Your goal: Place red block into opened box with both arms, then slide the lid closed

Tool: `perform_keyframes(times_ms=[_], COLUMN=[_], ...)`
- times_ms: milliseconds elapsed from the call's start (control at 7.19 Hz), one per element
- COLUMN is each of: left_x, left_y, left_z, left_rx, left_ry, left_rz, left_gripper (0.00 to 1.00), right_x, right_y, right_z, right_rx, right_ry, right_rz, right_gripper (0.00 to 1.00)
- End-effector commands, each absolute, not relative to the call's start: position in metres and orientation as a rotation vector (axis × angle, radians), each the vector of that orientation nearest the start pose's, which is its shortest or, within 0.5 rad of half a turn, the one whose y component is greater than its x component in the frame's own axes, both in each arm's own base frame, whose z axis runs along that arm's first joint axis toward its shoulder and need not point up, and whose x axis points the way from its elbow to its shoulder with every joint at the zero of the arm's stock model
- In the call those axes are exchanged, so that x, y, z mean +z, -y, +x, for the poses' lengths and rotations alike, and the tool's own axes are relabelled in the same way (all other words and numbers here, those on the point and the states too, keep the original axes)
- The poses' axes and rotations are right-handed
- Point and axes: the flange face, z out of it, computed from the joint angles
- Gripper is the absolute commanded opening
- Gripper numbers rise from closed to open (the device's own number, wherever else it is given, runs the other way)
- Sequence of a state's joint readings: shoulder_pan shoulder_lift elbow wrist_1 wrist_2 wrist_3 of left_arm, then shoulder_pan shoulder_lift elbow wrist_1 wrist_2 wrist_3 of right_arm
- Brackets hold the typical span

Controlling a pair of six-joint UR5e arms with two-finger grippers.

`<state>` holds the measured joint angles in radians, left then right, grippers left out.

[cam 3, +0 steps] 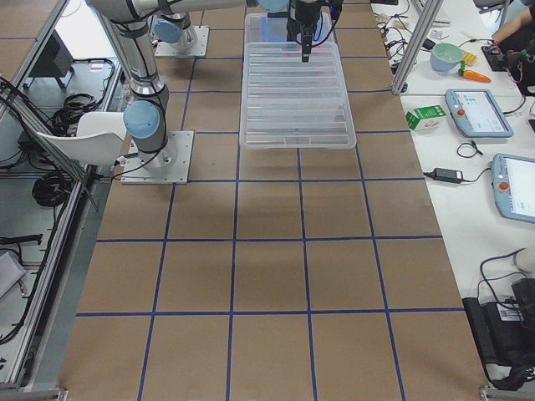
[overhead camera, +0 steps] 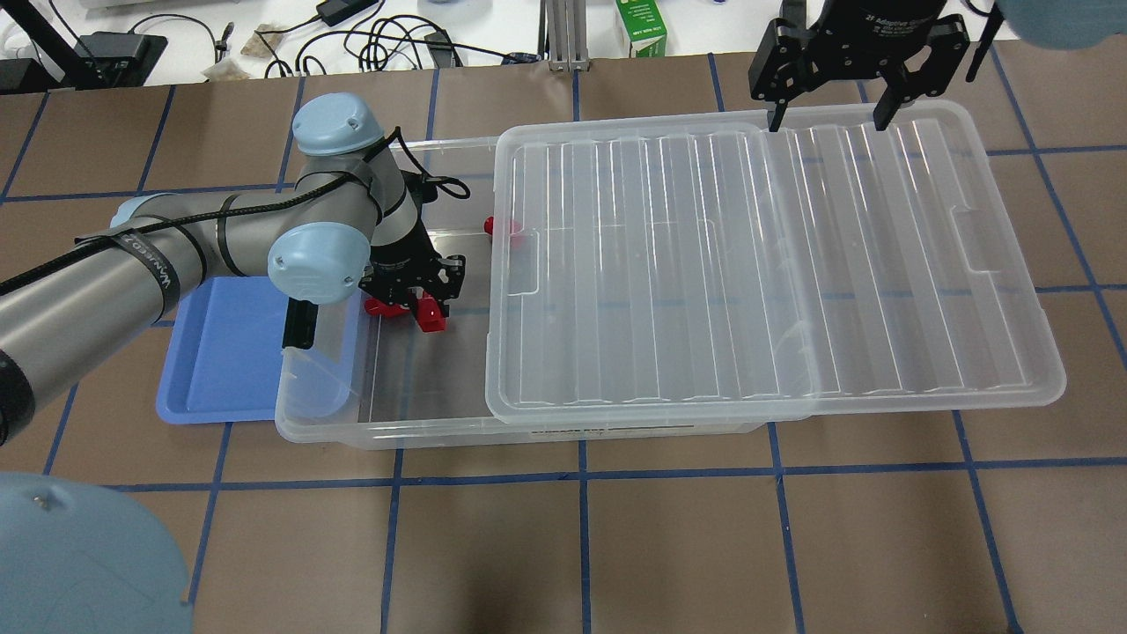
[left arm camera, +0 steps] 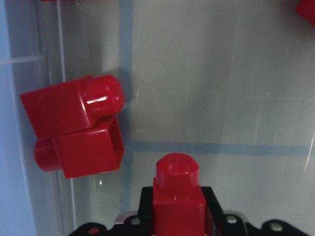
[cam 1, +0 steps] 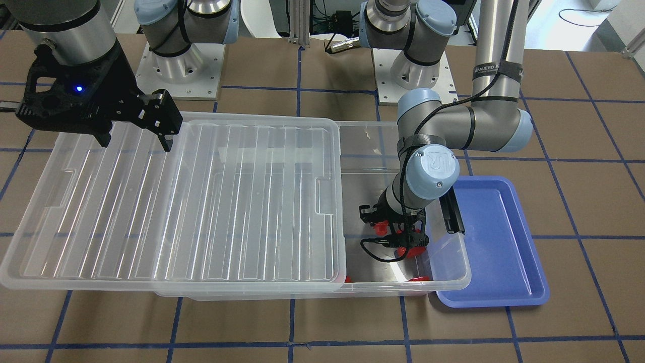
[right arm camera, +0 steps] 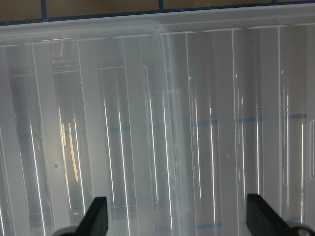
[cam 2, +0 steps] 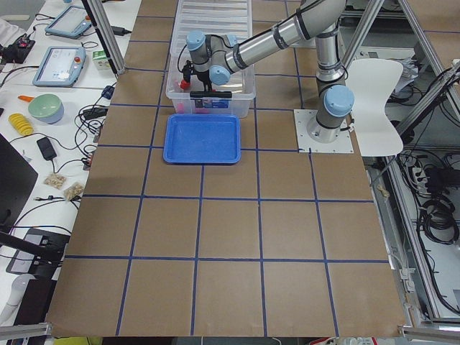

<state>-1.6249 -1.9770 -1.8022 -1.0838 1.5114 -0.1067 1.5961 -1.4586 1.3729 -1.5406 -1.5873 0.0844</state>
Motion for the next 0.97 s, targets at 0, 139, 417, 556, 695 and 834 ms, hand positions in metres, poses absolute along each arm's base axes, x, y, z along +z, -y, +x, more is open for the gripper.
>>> perform_keyframes(times_ms=[0, 139, 417, 556, 695, 834], left_x=[0.1988, 0.1976, 0.194, 0.194, 0.1941, 0.198], left_y=[0.5529, 0.5515, 0.5516, 0.5518, 0.552, 0.5534], left_z=[-0.1758, -0.1765, -0.1764, -0.1754, -0.1755, -0.1749], left_rx=[0.274, 0.279, 0.29, 0.29, 0.288, 0.274], left_ry=[-3.189, -3.187, -3.184, -3.183, -3.184, -3.188], left_rz=[-0.081, -0.078, -0.076, -0.078, -0.083, -0.088], left_gripper=[0.0, 0.0, 0.33, 0.51, 0.58, 0.77], right_x=[0.5246, 0.5251, 0.5227, 0.522, 0.5219, 0.5219], right_y=[0.5386, 0.5393, 0.5403, 0.541, 0.5402, 0.5402], right_z=[0.1449, 0.1441, 0.1439, 0.144, 0.1439, 0.1441], right_rx=[-0.079, -0.086, -0.079, -0.079, -0.077, -0.076], right_ry=[-3.153, -3.153, -3.155, -3.155, -3.155, -3.153], right_rz=[0.095, 0.097, 0.098, 0.098, 0.1, 0.097], right_gripper=[1.0, 1.0, 1.0, 1.0, 1.0, 1.0])
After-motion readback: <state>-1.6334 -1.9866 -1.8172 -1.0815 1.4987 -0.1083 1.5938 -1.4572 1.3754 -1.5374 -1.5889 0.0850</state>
